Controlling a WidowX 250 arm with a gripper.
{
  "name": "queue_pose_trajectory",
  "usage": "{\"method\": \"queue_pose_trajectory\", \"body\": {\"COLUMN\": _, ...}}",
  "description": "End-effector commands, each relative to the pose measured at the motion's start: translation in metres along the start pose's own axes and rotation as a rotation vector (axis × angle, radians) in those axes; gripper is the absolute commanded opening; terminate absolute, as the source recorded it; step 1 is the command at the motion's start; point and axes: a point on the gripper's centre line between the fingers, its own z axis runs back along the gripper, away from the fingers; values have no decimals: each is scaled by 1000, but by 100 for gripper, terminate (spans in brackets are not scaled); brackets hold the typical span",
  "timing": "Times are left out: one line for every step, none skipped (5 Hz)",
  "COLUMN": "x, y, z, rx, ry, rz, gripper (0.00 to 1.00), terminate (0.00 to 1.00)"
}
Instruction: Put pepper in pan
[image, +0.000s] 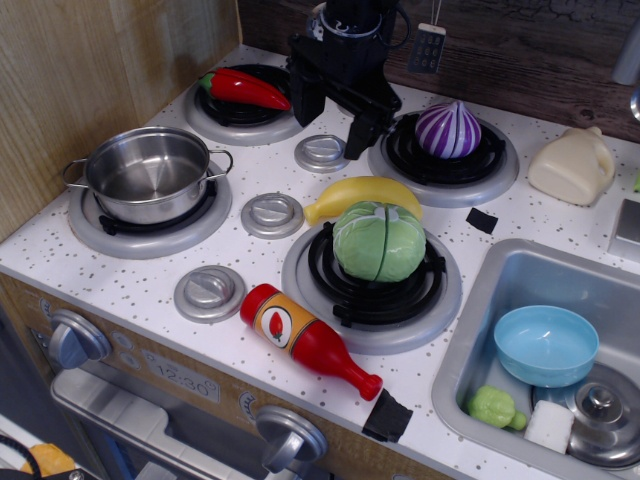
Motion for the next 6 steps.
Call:
{"method": "queue_pose_trajectory", "body": {"x": -10, "y": 62, "z": 2, "rx": 136, "ry": -60, "rz": -267, "gripper": 100, "terminate": 0}}
{"method": "queue_pose_trajectory", "body": {"x": -10, "y": 79, "z": -1, "rx": 208, "ry": -63, "rz": -335, "gripper": 100, "terminate": 0}}
{"method": "queue_pose_trajectory", "body": {"x": -8, "y": 96, "z": -9, "rx": 230, "ry": -90, "rz": -393, "gripper": 100, "terminate": 0}}
{"method": "queue_pose_trajectory", "body": {"x": 2, "y": 118, "z": -16, "rx": 260, "ry": -120, "rz": -462, "gripper": 100, "terminate": 0}}
{"method": "queue_pose_trajectory", "body": {"x": 13, "y": 135, "z": -27, "rx": 256, "ry": -146, "rz": -516, "gripper": 100, "terminate": 0}}
{"method": "queue_pose_trajectory", "body": {"x": 24, "y": 147, "z": -35, "rx": 226, "ry": -168, "rz": -548, "gripper": 100, "terminate": 0}}
